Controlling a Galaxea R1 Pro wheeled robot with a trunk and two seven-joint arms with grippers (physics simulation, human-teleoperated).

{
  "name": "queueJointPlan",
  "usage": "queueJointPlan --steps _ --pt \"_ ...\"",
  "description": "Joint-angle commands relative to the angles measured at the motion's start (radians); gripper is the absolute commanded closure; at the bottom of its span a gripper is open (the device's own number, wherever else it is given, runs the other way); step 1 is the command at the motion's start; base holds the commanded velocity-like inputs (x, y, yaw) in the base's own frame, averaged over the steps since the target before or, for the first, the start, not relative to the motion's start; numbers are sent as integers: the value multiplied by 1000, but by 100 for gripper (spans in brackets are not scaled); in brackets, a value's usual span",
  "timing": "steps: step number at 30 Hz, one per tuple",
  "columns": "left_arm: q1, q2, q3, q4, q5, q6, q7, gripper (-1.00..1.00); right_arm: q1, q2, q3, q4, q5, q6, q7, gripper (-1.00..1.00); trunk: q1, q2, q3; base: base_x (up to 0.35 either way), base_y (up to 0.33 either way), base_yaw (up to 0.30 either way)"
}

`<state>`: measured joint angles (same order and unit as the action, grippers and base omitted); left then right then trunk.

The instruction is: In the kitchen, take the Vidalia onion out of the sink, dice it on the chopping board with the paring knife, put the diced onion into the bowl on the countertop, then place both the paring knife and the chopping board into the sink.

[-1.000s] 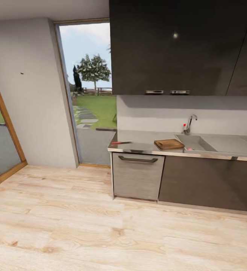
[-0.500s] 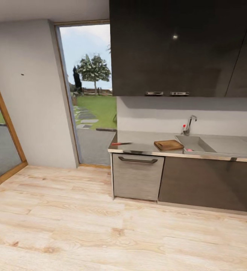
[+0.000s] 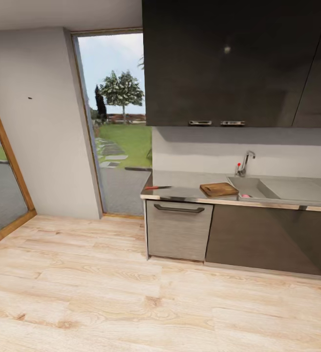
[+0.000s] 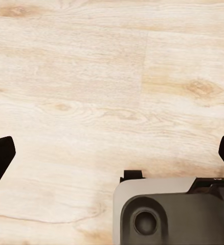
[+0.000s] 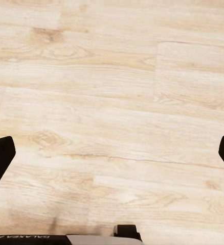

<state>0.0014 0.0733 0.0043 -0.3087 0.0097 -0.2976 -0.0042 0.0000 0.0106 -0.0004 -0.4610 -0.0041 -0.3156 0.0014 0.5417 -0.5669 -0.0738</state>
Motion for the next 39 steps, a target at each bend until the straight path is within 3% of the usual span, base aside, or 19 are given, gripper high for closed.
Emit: queueJointPlan --steps 1,10,27,39 --pt "0 0 0 -1 1 -2 0 -100 0 0 0 -1 -1 -2 0 -100 -4 6 2 0 0 0" --pt "0 0 0 -1 1 -2 0 -100 0 0 0 -1 -1 -2 0 -100 -38 69 30 0 0 0" --pt "0 -1 0 -2 0 -3 -1 -100 0 0 0 -1 -1 -2 2 -100 -38 69 30 0 0 0" --pt "0 -2 0 -2 0 -3 0 -100 0 -1 0 -1 -1 -2 2 -100 -84 153 68 0 0 0"
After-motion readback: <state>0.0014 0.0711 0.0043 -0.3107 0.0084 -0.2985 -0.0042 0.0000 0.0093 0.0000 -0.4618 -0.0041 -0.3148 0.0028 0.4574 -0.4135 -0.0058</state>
